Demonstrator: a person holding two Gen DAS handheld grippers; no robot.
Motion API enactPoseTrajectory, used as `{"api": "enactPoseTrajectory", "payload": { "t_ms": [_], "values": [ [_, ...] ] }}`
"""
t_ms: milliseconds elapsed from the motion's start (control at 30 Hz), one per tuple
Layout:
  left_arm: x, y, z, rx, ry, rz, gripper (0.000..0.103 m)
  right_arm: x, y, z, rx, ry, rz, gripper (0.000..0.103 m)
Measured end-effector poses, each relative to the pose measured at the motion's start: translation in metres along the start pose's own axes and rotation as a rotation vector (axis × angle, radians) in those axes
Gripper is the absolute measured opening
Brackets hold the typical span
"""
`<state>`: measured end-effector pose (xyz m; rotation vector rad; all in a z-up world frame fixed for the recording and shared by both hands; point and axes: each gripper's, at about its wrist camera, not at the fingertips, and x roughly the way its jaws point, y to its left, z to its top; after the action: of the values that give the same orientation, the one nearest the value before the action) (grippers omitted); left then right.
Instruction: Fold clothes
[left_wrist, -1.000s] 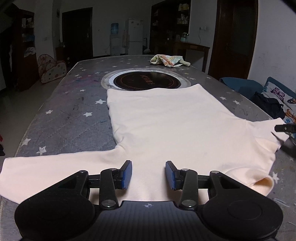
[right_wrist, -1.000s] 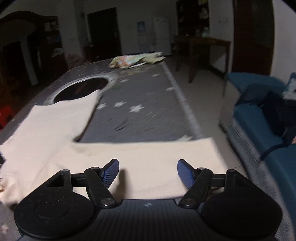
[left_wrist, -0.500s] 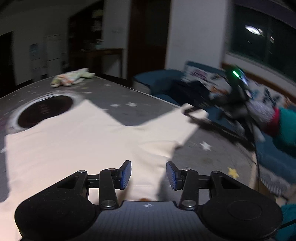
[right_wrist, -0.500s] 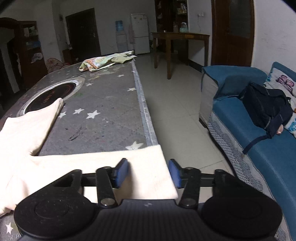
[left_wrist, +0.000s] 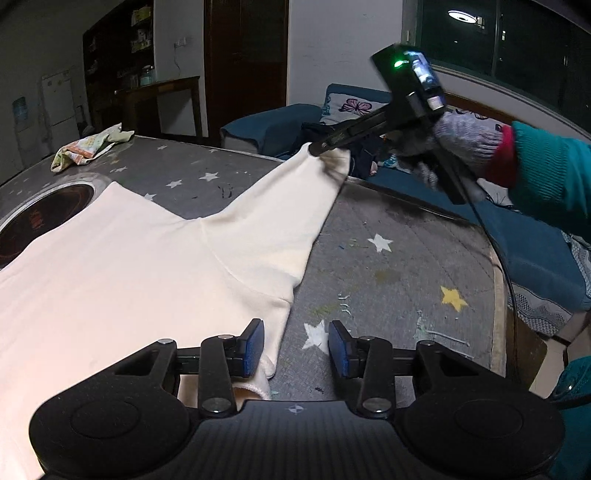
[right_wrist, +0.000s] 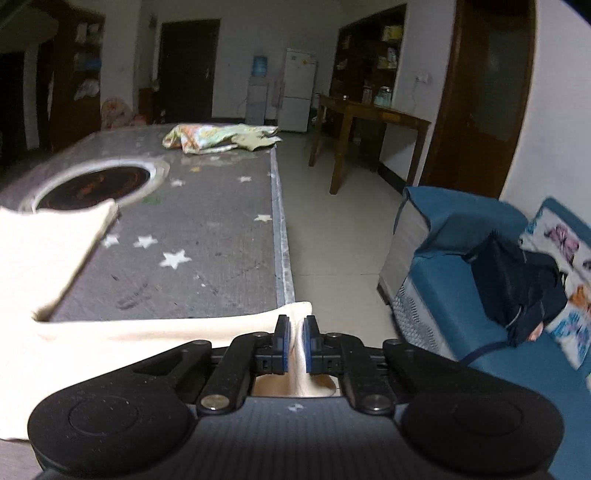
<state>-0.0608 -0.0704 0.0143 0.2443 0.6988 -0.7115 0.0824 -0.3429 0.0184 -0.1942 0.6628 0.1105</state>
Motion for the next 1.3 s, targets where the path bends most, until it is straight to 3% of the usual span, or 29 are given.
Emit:
{"api": "enactPoseTrajectory", "payload": {
  "t_ms": [100, 233, 300, 367, 633, 867, 1100, 1300],
  "values": [
    [-0.001, 0.001, 0.001, -0.004, -0.002, -0.003, 0.042, 0.011, 0.003, -0.005, -0.012, 0.031, -0.009, 0.014],
    [-0.003, 0.003, 0.004, -0.019, -0.015, -0.009, 0.043, -0.001, 0.002, -0.003, 0.008, 0.009, -0.005, 0.026],
    [-0.006, 0.005, 0.009, -0.030, -0.036, -0.009, 0.043, -0.013, 0.007, -0.001, -0.003, -0.020, 0.012, 0.041],
    [-0.007, 0.007, 0.013, -0.045, -0.050, -0.009, 0.043, -0.024, 0.014, 0.001, 0.001, -0.039, 0.052, 0.047],
    [0.010, 0.006, 0.015, -0.066, -0.023, -0.019, 0.045, -0.034, 0.039, -0.018, 0.022, 0.000, 0.152, 0.051],
    [0.012, 0.006, 0.011, -0.074, -0.023, -0.015, 0.047, -0.050, 0.008, -0.029, 0.208, -0.013, 0.132, 0.051],
    [0.006, 0.006, 0.013, -0.083, -0.040, 0.012, 0.054, -0.045, -0.026, -0.041, 0.353, 0.027, 0.039, 0.051],
    [-0.001, 0.007, 0.016, -0.086, -0.059, 0.042, 0.058, -0.031, -0.041, -0.048, 0.446, 0.039, 0.060, 0.045]
  ]
}}
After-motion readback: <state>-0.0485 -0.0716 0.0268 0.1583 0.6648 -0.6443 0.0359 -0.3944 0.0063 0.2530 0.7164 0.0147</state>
